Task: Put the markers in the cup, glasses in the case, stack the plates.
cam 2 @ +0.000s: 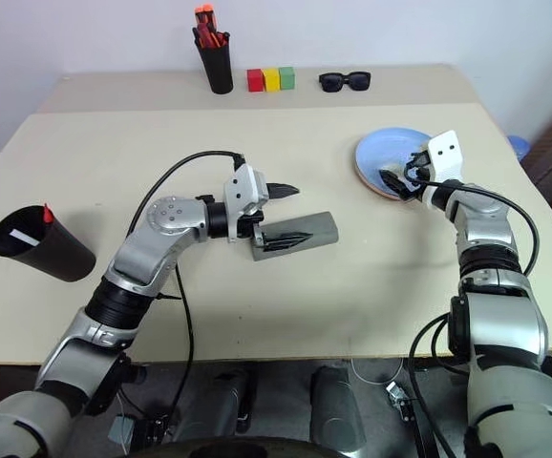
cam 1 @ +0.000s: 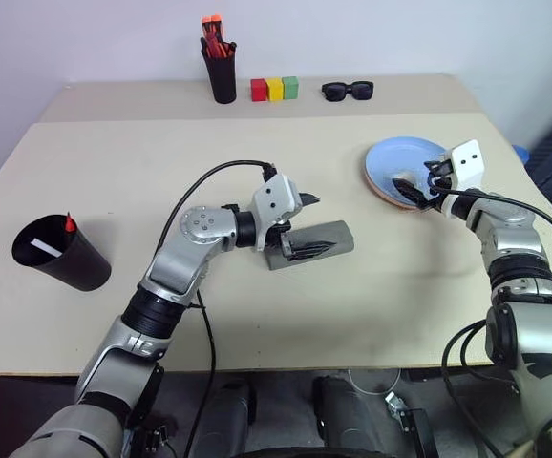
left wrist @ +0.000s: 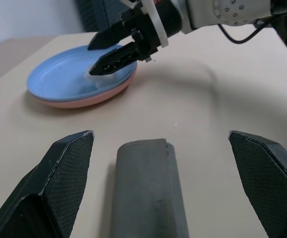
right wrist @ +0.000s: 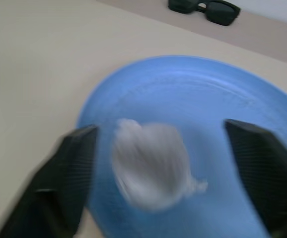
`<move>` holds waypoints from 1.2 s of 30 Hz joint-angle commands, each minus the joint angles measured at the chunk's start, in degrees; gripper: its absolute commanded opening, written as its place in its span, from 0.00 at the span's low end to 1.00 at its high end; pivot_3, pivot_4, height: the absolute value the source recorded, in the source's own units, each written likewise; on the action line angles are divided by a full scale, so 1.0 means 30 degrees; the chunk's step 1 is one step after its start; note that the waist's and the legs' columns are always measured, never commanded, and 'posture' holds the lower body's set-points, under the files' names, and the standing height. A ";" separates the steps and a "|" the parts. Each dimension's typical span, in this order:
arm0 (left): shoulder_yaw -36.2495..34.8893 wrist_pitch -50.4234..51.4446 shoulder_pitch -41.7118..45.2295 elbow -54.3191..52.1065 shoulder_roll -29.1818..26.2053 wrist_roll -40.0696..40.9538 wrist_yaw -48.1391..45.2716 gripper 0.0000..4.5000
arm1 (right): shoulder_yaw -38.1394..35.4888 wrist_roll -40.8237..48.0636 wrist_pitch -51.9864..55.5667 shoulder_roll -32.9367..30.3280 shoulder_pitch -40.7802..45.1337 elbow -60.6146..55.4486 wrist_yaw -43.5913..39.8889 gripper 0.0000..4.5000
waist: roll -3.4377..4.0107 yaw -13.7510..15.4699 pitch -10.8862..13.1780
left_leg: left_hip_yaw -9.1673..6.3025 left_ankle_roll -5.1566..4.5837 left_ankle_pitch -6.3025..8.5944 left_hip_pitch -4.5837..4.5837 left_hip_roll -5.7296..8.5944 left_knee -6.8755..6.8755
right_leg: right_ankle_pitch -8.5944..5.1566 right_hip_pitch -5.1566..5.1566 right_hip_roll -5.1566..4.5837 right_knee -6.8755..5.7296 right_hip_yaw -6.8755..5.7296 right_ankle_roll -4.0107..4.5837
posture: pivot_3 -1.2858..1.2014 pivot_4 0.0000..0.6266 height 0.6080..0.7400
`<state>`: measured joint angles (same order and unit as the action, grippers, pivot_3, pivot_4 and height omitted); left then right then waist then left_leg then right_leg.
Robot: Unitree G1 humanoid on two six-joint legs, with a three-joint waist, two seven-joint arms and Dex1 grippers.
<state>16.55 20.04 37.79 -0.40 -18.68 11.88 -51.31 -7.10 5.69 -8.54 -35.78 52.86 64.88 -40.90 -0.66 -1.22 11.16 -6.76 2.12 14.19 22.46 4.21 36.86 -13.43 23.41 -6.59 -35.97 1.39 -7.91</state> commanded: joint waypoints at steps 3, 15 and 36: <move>-0.1075 -0.0514 -0.0653 -0.1102 0.0122 0.0151 0.1081 1.00 | -0.0691 0.0340 -0.1417 -0.0034 0.0827 -0.0115 -0.0024 0.99 | 0.0001 -0.0035 0.0000 | 0.0001 0.0000 0.0000 -0.0003 -0.0001 -0.0005 | 0.0000 0.0002 0.0000 -0.0001 0.0002 0.0000 | 0.52 0.24 1.00; -0.6158 -0.3441 -0.2448 -0.0466 0.1695 0.2198 0.4564 1.00 | -0.2427 0.6611 0.4739 0.0315 -1.2400 -2.1089 -0.1870 0.99 | 0.0006 0.0210 -0.0005 | -0.0052 -0.0001 0.0007 0.0024 0.0014 -0.0004 | -0.0011 0.0010 -0.0032 -0.0003 -0.0011 -0.0017 | 0.52 0.24 1.00; -1.0727 -0.1516 -1.5201 -1.0107 -0.4200 0.7950 0.1299 1.00 | -0.6666 0.6784 0.7043 -0.0068 -2.4648 -2.9801 -0.0635 0.99 | 0.0012 0.0294 -0.0014 | 0.0008 -0.0059 0.0050 -0.0008 -0.0074 0.0021 | -0.0066 -0.0097 -0.0048 0.0170 0.0021 0.0081 | 0.52 0.24 1.00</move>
<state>-13.44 15.68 -6.87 -27.99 -30.77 34.29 -47.21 -24.54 26.99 15.17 -35.45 -20.29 -25.66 -41.93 -0.62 -0.34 11.12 -6.74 1.93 14.36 22.43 3.98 36.92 -13.63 23.08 -6.74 -35.39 1.45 -7.67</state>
